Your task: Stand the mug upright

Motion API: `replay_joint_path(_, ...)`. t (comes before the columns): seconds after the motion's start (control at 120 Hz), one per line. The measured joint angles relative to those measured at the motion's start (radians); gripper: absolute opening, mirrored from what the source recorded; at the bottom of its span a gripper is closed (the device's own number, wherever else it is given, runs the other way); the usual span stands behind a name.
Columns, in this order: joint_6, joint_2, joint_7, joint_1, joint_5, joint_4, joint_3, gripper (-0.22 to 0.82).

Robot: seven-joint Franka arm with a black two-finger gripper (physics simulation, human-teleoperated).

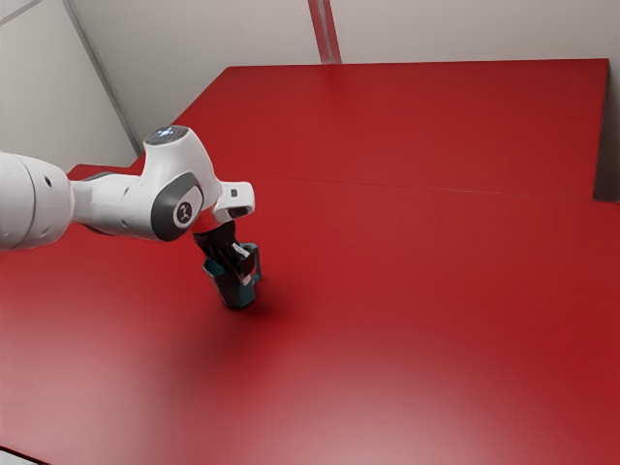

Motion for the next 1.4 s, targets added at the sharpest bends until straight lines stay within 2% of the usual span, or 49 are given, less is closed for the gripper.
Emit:
replay_joint_path(0.3, -0.001, -0.005, 0.009, -0.001, 0.004, 0.006, 0.0, 0.31)
replay_joint_path(0.633, -0.009, -0.037, 0.015, -0.003, 0.005, 0.026, 0.0, 0.37)
replay_joint_path(0.767, -0.041, -0.053, 0.016, -0.008, -0.001, 0.076, -0.001, 0.38)
replay_joint_path(0.908, -0.122, -0.051, 0.016, -0.015, -0.005, 0.183, -0.002, 0.4)
replay_joint_path(1.058, -0.241, -0.025, 0.014, -0.014, -0.019, 0.321, -0.005, 0.5)
replay_joint_path(1.258, -0.467, 0.037, -0.001, 0.035, -0.045, 0.555, -0.005, 0.56)
replay_joint_path(1.4, -0.595, 0.12, -0.016, 0.035, -0.053, 0.696, -0.005, 0.58)
